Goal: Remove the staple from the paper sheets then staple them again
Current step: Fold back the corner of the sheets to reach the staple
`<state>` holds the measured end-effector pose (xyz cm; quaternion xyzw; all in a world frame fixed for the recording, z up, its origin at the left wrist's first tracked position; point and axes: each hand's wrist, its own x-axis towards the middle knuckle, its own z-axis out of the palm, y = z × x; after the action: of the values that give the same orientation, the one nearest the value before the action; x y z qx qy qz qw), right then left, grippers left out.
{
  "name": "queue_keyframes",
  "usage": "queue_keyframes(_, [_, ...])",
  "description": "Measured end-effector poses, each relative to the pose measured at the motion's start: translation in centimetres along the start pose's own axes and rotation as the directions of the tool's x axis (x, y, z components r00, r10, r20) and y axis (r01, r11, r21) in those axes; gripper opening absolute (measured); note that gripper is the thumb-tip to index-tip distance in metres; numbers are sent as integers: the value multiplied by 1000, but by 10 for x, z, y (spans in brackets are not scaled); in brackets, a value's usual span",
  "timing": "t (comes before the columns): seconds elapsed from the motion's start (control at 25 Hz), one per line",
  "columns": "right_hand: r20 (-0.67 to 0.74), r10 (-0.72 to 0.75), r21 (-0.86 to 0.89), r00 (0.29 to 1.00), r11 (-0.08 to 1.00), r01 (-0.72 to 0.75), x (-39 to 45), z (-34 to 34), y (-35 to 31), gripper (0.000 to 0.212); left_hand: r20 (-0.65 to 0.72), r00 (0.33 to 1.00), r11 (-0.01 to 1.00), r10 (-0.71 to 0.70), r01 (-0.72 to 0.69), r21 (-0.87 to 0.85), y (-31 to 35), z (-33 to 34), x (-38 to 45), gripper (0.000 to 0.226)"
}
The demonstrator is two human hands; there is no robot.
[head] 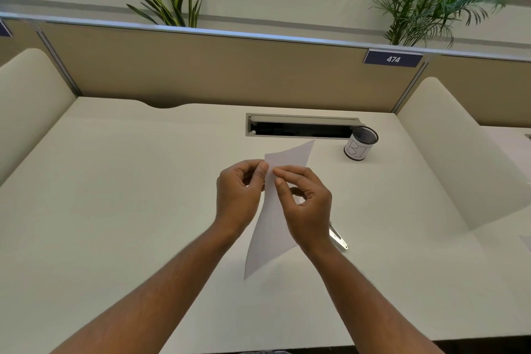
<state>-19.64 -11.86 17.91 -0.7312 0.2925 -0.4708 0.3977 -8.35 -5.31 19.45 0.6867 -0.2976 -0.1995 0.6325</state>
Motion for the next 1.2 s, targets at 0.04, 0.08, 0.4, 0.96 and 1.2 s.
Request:
queue_keyframes(0.04, [-3,-15,-22,1000,1000,15,3,-1,0,17,-6,1000,1000,16,-16,21,2,-1,1,23])
queue_keyframes(0.08, [-13,-31,-50,999,998,30,6,-2,-1,17,-10,999,998,38,-37,46,3,-2,3,21])
queue_keyframes(0.4, [166,85,-204,982,978,-50,47,-16,-4,20,58,989,974,136,-145,172,3,-7,12,20])
queue_keyframes(0.96, [-27,241,-134,970,961,-243,21,-31,46,18,-15,981,978,-194,192,-77,-9,-14,18,11])
queue_keyframes(1.2, [-272,485,-291,831,782,-551,-31,-77,131,20,-29,945,943,-325,321,-89,-35,-24,21,14])
